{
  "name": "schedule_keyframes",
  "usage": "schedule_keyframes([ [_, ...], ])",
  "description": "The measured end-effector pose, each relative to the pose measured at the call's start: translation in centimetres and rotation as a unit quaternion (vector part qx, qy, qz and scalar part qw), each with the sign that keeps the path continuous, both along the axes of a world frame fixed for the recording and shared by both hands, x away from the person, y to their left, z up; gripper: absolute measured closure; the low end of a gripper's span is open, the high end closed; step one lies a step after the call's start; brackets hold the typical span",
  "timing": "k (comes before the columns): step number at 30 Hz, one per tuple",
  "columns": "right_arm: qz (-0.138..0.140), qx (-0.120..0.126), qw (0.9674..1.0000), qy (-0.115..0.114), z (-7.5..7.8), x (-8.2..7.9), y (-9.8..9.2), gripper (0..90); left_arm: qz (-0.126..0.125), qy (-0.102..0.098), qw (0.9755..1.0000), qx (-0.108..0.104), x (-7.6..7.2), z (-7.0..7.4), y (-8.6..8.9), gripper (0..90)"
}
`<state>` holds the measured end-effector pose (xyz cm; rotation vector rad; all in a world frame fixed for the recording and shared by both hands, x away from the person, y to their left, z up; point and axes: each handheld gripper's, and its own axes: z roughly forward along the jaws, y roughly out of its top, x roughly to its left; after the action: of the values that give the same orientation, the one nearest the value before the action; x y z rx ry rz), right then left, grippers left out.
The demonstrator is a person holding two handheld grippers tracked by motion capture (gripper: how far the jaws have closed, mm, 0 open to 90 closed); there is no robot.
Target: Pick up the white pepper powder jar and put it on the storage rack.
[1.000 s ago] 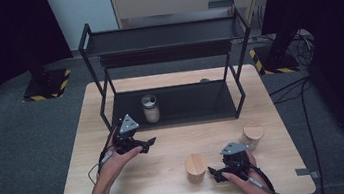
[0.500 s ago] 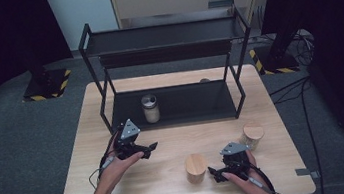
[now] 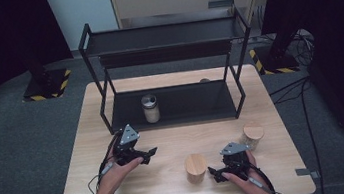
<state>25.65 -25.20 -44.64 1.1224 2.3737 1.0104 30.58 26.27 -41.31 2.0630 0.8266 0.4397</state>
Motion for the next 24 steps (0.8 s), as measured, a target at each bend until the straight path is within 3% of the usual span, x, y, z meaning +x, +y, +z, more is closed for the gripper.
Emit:
schedule_keyframes([
  [24,-0.001,0.0,1.0,0.0,0.0,0.0,0.0,0.5,0.033,0.021,0.9992,-0.008,-3.2,-1.6,1.8,1.6],
])
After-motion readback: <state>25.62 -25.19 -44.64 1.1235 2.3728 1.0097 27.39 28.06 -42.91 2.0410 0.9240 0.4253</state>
